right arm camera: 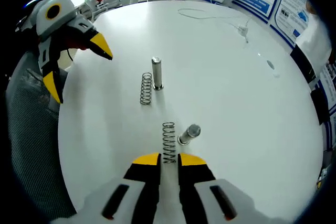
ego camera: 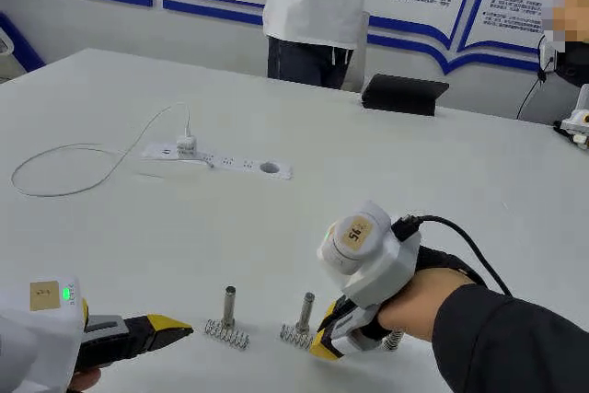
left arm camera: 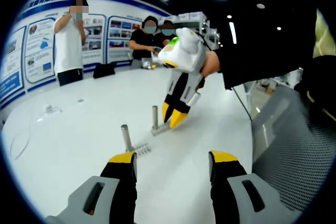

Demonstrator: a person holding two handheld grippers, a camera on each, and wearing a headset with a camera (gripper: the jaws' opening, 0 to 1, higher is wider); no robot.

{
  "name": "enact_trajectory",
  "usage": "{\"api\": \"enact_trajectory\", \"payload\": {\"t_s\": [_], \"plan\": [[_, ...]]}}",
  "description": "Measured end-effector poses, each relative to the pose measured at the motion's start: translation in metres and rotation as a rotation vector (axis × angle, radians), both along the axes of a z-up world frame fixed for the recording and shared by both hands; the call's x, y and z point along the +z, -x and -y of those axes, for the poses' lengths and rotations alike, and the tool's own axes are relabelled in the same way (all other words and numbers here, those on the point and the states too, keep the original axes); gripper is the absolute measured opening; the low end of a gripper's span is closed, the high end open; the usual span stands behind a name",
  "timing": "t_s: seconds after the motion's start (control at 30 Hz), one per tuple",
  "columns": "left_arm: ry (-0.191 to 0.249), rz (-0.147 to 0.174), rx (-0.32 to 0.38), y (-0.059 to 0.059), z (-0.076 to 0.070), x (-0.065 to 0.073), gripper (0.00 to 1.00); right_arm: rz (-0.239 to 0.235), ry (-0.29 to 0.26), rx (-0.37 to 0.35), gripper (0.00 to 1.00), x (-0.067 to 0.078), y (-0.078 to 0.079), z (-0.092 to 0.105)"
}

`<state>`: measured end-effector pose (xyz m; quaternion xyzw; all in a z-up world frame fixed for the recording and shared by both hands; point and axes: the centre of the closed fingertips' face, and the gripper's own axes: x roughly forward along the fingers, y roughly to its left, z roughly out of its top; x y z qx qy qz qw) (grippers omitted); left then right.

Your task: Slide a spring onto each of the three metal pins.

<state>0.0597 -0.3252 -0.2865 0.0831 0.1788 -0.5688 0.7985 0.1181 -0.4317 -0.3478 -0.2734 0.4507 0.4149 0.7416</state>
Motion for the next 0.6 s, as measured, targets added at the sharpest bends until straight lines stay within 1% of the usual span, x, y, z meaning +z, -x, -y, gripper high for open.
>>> {"api": "enact_trajectory", "payload": {"t_s": [0.3, 0.4, 0.6], "plan": [[0.003, 0.000, 0.005, -0.0015, -0.0010, -0.0005, 0.56, -0.014, 0.022, 0.008, 0.12, -0.0089, -0.0005, -0.0002], [0.004, -0.001, 0.006, -0.0020, -0.0011, -0.0006, 0.56, -0.021, 0.017, 0.000, 0.12, -0.0083, -0.0008, -0.0001], [0.001, 0.003, 0.000, -0.0025, -0.0008, -0.0006, 0.56, -0.021, 0.021, 0.012, 0.12, -0.0076, 0.0027, 0.0003]]}}
